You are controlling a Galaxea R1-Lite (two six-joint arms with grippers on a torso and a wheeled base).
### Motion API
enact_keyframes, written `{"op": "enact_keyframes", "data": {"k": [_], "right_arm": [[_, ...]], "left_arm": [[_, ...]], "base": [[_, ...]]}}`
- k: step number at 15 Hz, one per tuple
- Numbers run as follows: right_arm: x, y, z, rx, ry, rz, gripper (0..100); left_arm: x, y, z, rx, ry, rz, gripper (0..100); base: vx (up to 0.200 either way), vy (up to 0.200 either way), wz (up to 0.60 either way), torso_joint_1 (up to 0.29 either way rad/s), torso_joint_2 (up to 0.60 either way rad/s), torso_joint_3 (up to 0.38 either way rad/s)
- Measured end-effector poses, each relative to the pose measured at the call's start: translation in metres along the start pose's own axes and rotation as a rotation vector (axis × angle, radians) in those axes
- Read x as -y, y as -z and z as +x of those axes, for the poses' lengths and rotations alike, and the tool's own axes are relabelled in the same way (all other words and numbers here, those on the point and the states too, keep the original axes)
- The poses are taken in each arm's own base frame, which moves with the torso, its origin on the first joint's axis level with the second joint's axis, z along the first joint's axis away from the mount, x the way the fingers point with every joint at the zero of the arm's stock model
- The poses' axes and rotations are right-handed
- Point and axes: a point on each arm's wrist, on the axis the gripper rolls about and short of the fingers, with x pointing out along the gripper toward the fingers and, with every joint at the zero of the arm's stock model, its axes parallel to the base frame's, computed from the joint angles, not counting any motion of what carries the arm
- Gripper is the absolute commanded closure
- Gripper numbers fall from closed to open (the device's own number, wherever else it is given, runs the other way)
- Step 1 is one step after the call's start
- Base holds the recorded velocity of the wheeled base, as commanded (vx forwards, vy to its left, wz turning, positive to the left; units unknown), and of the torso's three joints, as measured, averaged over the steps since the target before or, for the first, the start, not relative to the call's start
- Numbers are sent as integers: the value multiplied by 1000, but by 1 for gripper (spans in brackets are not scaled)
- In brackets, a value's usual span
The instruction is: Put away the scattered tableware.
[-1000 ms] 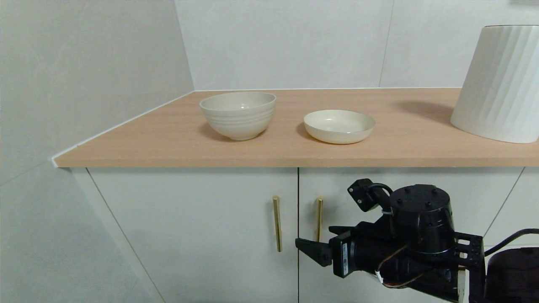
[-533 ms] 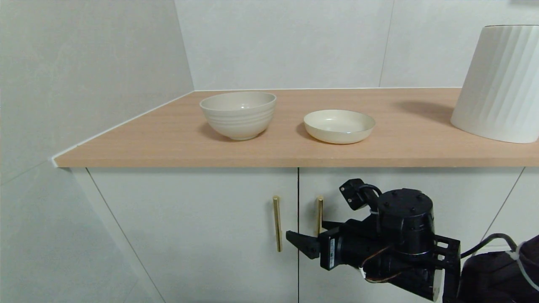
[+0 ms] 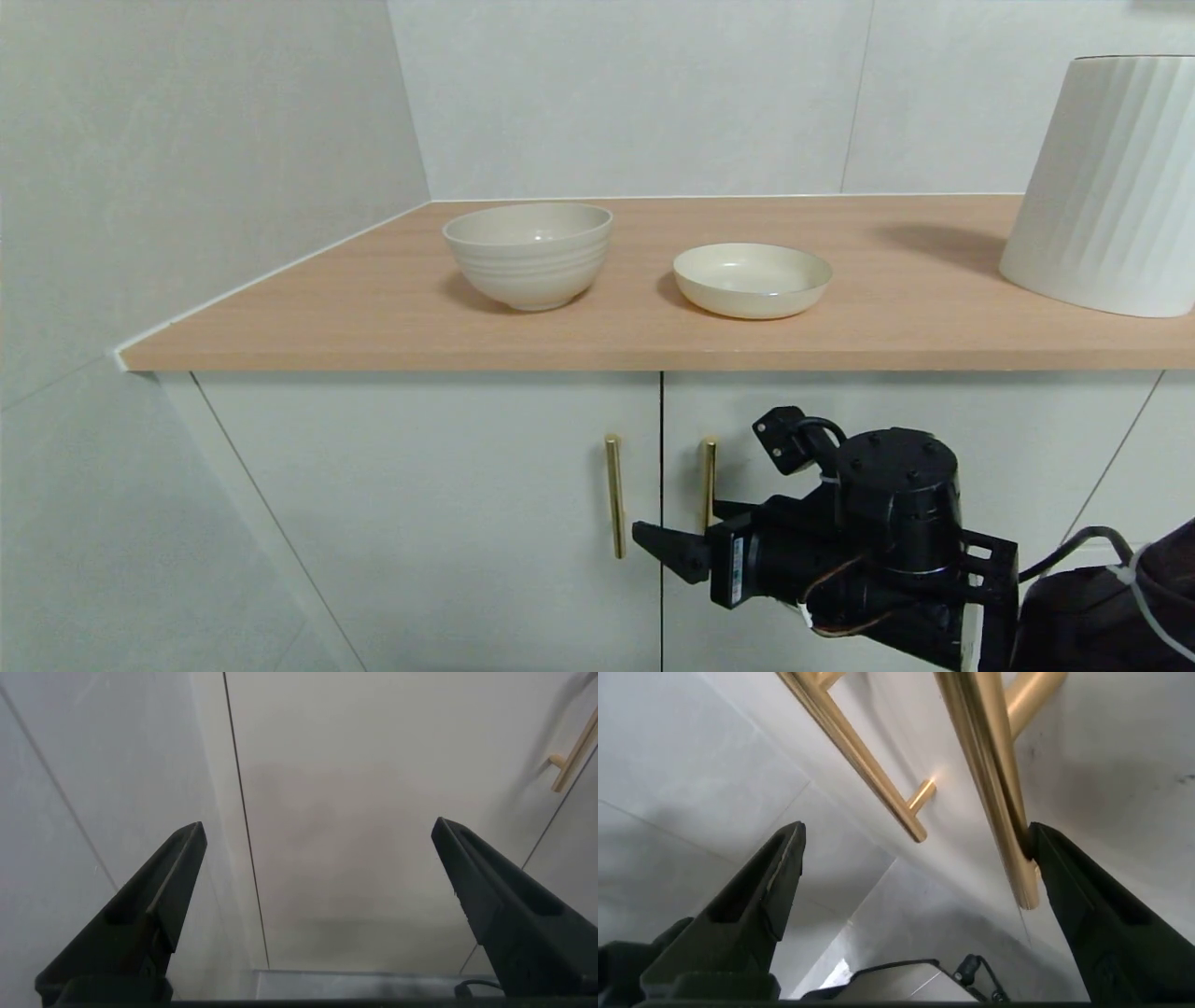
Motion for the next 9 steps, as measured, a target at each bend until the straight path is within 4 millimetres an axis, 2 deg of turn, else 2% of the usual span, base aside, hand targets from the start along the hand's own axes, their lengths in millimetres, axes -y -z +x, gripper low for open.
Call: {"op": "enact_keyframes", "data": {"k": [9], "right_arm": [[-8, 4, -21, -63, -120, -3, 0]], "left_arm": [[0, 0, 0, 0, 0, 1, 0]], "base": [[0, 0, 0, 0, 0, 0]]}}
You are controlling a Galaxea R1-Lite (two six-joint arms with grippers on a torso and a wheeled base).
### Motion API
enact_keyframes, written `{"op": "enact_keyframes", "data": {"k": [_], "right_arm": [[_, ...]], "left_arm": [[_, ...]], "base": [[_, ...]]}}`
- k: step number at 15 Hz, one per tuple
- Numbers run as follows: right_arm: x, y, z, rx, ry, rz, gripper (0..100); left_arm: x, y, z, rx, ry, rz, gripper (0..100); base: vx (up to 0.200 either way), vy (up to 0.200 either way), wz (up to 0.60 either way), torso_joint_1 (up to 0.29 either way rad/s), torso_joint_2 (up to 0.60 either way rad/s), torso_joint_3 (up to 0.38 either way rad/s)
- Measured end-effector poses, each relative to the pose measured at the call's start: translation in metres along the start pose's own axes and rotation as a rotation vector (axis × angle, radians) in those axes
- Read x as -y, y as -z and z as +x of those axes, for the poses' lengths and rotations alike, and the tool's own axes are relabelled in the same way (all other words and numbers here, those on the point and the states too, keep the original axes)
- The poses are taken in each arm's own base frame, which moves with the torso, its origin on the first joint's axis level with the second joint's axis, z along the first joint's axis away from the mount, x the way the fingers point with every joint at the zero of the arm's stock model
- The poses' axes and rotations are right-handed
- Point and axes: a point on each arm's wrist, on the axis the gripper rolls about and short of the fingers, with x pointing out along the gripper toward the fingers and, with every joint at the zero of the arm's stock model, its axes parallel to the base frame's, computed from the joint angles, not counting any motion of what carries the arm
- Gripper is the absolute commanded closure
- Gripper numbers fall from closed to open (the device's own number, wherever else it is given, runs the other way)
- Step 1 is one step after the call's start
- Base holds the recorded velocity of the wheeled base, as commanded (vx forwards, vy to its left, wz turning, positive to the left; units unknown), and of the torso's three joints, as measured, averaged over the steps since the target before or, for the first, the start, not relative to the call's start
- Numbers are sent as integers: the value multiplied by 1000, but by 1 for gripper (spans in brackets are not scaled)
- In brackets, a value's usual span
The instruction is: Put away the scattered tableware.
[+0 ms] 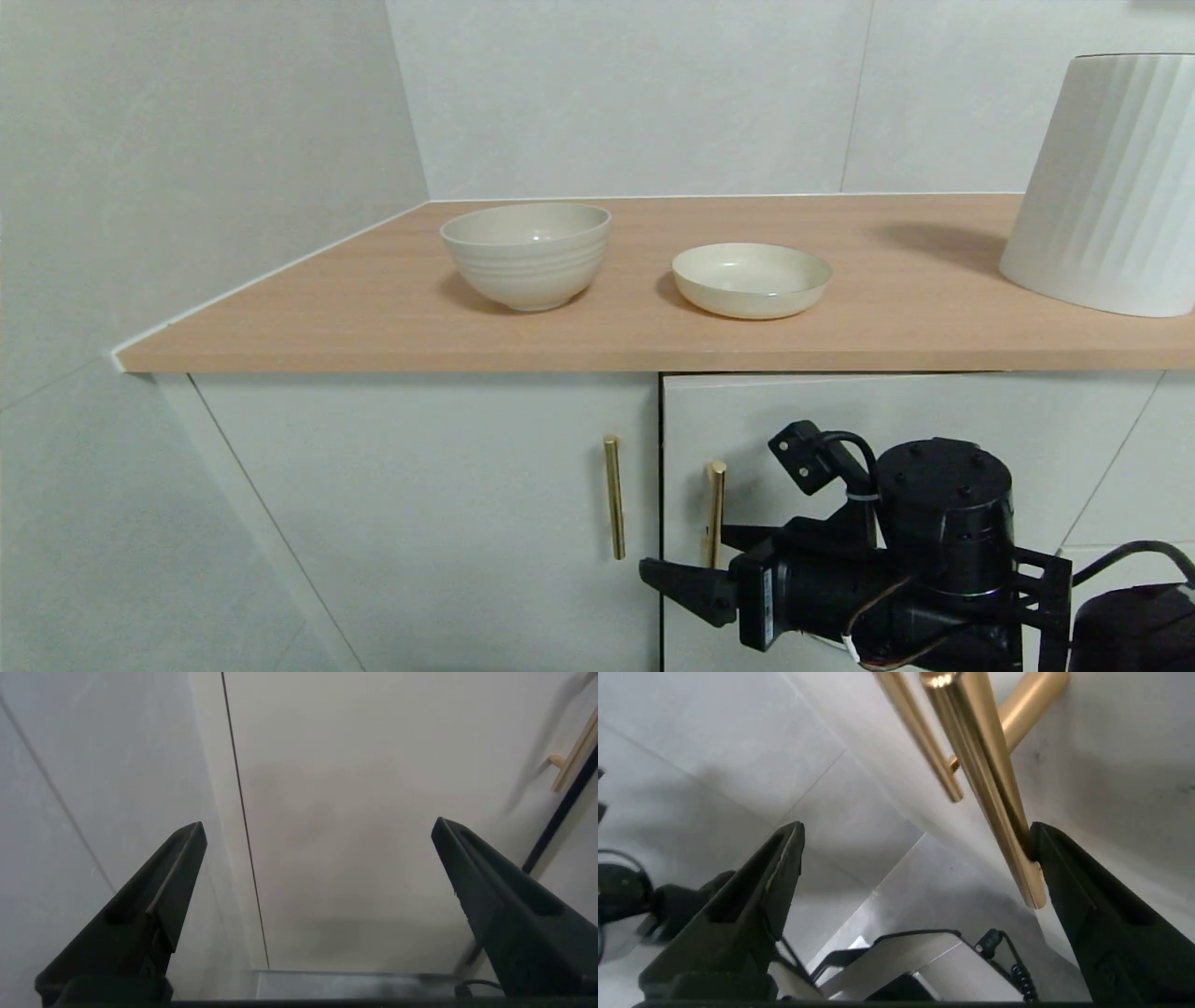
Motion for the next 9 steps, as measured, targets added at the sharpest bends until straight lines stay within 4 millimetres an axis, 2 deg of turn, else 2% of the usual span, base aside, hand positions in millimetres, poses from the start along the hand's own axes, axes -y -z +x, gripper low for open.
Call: {"op": "enact_keyframes", "data": {"k": [3, 7, 9], "right_arm": [[-3, 1, -4, -4, -19, -5, 0], [-4, 2, -4, -7, -22, -6, 0], [-5, 2, -4, -8, -22, -5, 0]], "left_arm": [[0, -1, 0, 5, 0, -2, 0], [0, -27, -8, 109, 1, -98, 0], [0, -23, -7, 96, -15, -24, 0]], "base": [[0, 0, 0, 0, 0, 0], [0, 0, 0, 0, 0, 0], [0, 0, 0, 0, 0, 0]]}}
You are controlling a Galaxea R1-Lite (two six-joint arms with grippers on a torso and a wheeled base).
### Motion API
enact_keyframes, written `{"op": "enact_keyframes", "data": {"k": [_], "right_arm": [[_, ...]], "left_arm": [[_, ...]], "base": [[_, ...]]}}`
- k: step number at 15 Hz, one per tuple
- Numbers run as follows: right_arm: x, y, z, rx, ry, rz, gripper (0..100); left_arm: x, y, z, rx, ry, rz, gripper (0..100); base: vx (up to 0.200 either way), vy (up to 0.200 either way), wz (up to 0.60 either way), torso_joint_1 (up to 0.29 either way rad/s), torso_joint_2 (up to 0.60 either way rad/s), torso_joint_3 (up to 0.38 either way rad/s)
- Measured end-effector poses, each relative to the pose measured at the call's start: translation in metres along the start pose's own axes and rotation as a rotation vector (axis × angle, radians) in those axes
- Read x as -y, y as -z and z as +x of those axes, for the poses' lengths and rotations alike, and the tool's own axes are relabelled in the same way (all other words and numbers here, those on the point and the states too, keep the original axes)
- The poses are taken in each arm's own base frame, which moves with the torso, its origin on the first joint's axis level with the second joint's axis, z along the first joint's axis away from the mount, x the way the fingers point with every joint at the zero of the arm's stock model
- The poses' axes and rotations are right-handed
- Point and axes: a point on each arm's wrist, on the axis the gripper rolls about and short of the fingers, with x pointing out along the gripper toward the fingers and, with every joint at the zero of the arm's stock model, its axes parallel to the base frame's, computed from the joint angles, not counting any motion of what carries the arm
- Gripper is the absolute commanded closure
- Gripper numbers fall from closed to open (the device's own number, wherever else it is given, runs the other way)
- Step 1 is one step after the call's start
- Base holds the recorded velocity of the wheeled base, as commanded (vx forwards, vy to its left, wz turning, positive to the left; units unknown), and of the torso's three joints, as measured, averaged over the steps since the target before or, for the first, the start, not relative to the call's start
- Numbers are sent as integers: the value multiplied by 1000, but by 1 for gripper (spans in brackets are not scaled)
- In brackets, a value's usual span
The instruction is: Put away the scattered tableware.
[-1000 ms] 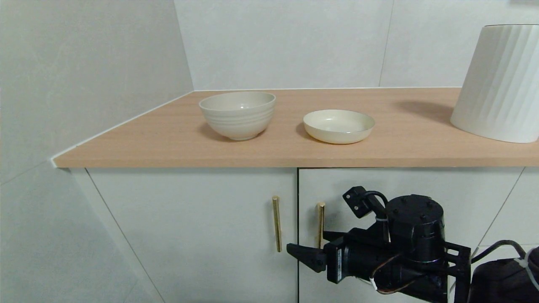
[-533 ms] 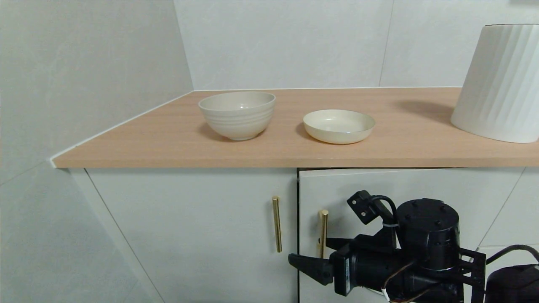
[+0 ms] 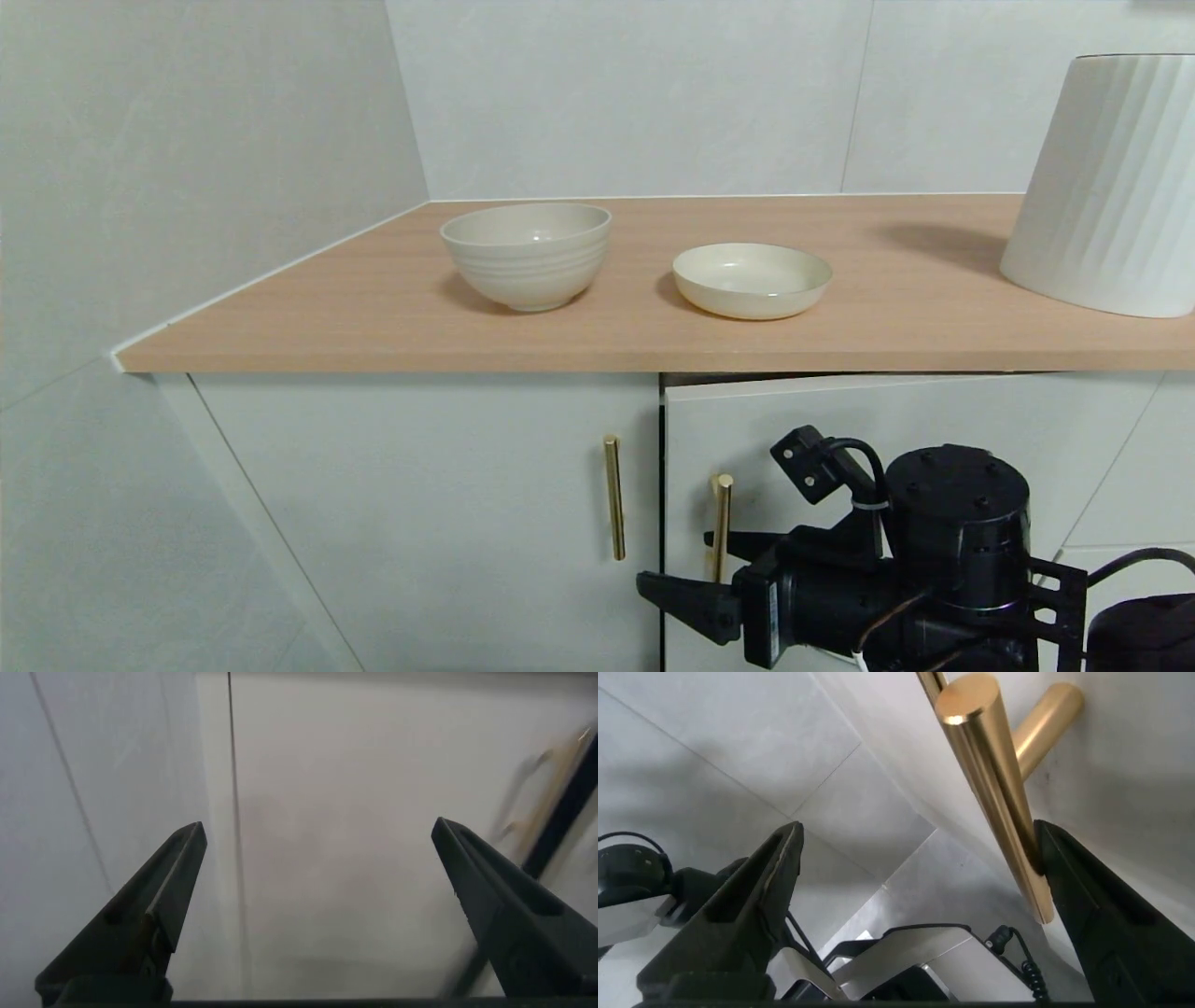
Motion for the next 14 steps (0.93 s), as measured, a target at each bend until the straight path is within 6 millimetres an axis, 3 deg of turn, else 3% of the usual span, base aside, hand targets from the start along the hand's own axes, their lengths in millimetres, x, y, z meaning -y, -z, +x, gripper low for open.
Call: {"op": "enact_keyframes", "data": {"k": [6, 8, 12, 14], "right_arm": [[0, 0, 0, 0, 5, 1, 0], [0, 0, 0, 1, 10, 0, 0], [1, 0, 1, 0, 7, 2, 0], [0, 1, 0, -2, 3, 2, 0]], "left_arm": [[-1, 9, 2, -29, -60, 40, 0], [-1, 9, 2, -27, -55, 41, 0], [2, -1, -1, -38, 91, 34, 0], [6, -21, -6, -91, 247, -5, 0]], "base": [[-167, 0, 0, 5, 2, 0], [0, 0, 0, 0, 0, 0], [0, 0, 0, 0, 0, 0], [0, 0, 0, 0, 0, 0]]}}
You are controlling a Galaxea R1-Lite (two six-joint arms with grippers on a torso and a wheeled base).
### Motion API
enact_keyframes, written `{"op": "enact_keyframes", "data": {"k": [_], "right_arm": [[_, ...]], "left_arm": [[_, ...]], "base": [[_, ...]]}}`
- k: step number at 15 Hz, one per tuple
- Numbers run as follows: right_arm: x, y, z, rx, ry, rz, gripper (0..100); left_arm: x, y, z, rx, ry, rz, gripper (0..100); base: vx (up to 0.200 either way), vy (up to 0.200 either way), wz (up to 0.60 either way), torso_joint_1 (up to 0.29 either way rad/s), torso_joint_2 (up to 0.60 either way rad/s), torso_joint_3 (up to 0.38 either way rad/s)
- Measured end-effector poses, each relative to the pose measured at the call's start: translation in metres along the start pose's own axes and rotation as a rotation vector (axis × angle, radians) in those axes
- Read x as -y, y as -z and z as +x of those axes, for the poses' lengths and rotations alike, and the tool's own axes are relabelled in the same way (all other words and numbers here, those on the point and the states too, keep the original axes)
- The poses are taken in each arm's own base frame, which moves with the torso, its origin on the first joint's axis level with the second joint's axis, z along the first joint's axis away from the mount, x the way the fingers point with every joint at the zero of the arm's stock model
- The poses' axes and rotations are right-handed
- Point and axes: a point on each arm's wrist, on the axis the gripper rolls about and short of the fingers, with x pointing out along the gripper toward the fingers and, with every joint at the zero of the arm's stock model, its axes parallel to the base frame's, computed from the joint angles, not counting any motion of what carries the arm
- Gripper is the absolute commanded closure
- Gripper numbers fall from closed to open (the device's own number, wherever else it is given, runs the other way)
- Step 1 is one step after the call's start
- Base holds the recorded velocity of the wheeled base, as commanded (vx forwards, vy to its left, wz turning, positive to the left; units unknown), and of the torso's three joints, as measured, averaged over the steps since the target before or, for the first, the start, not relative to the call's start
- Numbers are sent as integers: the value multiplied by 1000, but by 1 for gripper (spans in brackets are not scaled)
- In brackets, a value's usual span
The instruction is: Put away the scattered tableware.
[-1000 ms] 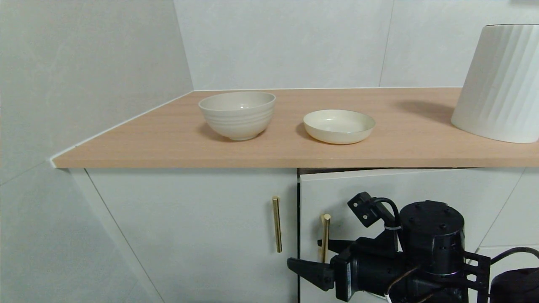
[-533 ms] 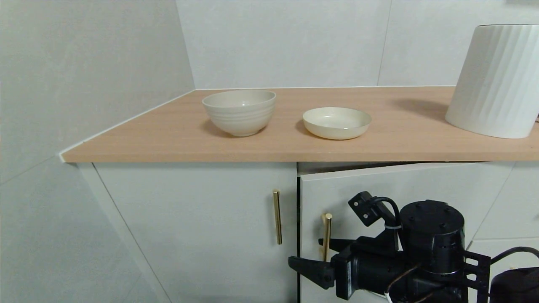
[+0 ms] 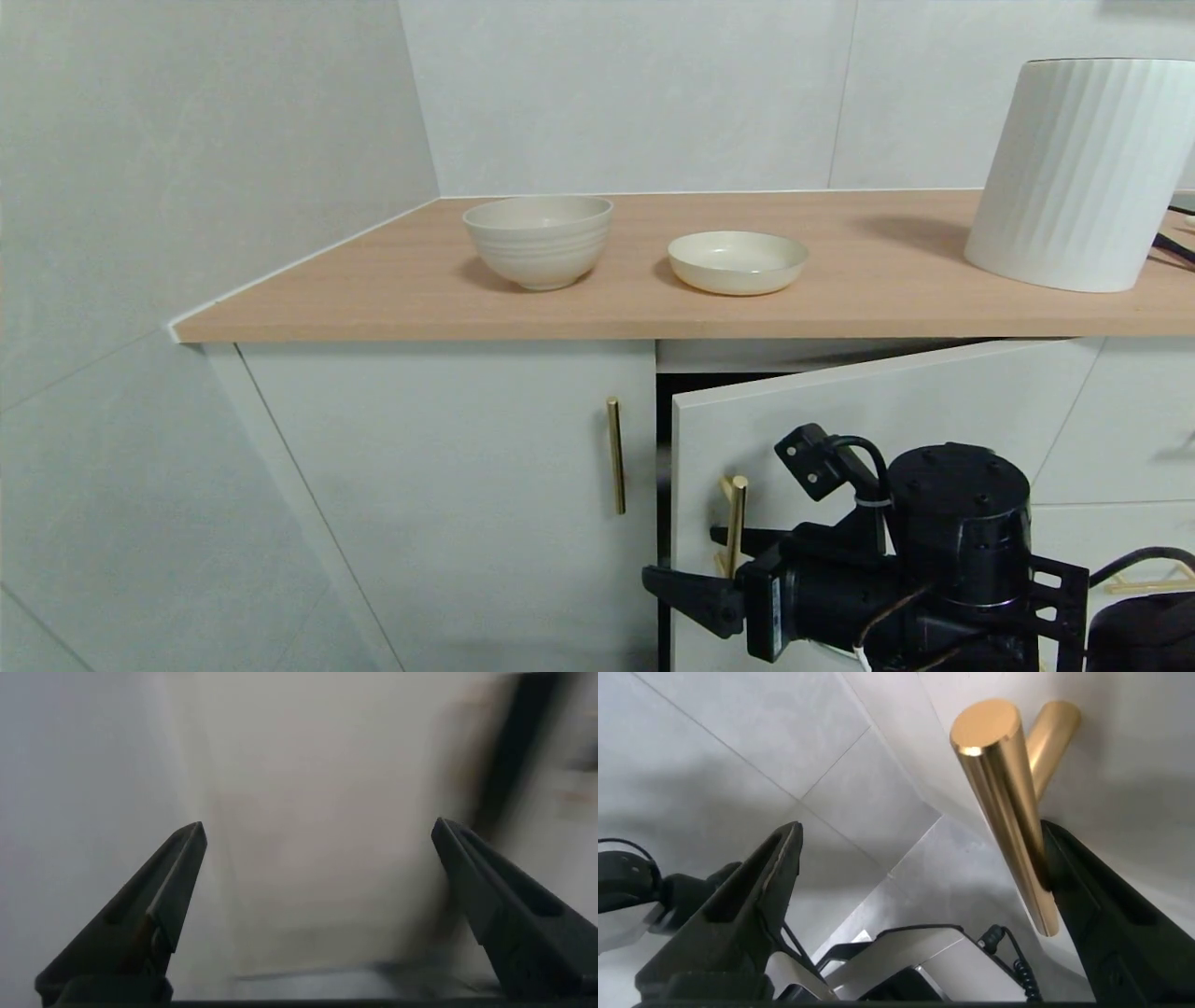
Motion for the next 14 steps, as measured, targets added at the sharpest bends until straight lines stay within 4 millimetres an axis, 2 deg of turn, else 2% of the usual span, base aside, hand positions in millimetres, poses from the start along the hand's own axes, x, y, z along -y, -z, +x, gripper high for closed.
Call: {"op": "enact_keyframes", "data": {"k": [3, 6, 8, 10, 12, 14], "right_arm": [[-1, 2, -4, -6, -9, -1, 0], [-3, 5, -15, -28, -49, -2, 0], [-4, 7, -22, -37, -63, -3, 0], [-4, 7, -24, -37, -65, -1, 0], [-4, 6, -25, -34, -66, -1, 0], [-5, 6, -25, -32, -67, -1, 0]], "left_arm": [[4, -39, 8, -99, 241, -110, 0], [-1, -76, 47, -256, 420, -219, 0], [-6, -90, 88, -371, 508, -288, 0], [-8, -95, 136, -468, 590, -345, 0], [-2, -90, 185, -540, 666, -389, 0], [12, -75, 227, -604, 734, -432, 0]], "base": [[0, 0, 0, 0, 0, 0], [0, 0, 0, 0, 0, 0], [0, 0, 0, 0, 0, 0], [0, 0, 0, 0, 0, 0], [0, 0, 0, 0, 0, 0], [0, 0, 0, 0, 0, 0]]}}
